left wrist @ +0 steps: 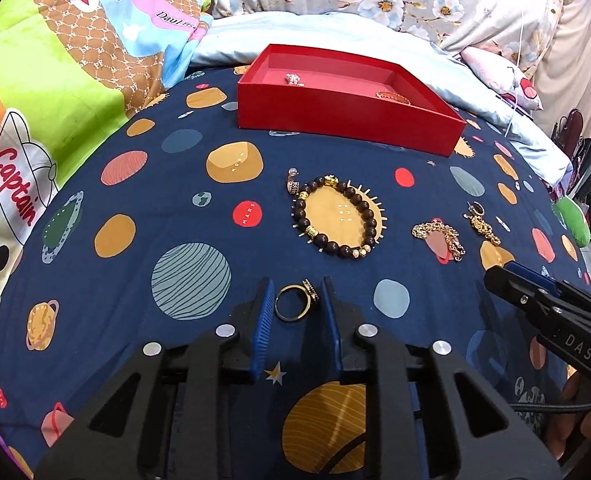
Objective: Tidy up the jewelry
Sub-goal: 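Grasp the small gold ring with the left gripper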
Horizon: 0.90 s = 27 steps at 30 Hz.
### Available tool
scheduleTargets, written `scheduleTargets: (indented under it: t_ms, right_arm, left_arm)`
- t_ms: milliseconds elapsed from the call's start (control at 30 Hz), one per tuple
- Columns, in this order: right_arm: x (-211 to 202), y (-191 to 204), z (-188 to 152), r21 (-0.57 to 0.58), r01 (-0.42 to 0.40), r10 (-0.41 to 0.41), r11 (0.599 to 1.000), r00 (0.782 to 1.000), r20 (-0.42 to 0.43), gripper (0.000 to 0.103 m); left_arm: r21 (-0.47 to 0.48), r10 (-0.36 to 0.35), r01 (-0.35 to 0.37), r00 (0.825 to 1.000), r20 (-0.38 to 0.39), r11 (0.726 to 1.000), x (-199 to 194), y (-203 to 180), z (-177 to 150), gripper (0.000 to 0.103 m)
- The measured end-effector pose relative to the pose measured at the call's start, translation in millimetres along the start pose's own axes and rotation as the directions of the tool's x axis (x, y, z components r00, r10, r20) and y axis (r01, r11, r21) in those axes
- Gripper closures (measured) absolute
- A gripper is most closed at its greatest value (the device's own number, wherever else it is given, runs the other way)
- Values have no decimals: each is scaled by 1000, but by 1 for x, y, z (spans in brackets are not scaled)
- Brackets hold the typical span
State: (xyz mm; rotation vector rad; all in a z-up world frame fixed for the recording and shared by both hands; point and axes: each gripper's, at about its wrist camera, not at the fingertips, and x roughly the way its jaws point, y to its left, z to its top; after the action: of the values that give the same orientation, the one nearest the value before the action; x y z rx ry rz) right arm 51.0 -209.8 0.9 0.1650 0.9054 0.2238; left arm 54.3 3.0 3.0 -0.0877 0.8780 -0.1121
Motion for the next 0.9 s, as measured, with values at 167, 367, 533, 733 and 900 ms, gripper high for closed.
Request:
scheduleTargets:
  t_ms: [167,367,533,733,900]
  right_arm:
    - [0,0,0,-2,2,-2,1000,1000,1,67]
    - [0,0,0,-2,2,-2,1000,1000,1,67]
    - [-1,1,1,-1,2,-2,1000,1000,6,67]
    - [0,2,6,3,-12,12,1000,1000,11,67]
    - [2,0,12,11,-4,4,1000,1000,24,67]
  left_arm:
    - [-3,-13,13,1000,1,1000,-2,2,3,94]
    - [-4,-10,10,1000,9,1000,-3,5,3,94]
    - [-5,-23,23,999,24,1000,-9,6,5,94]
    - [-24,-15,16,999,42,1000,-14,14,12,94]
    - [-37,-7,9,999,42,999,-13,20,13,94]
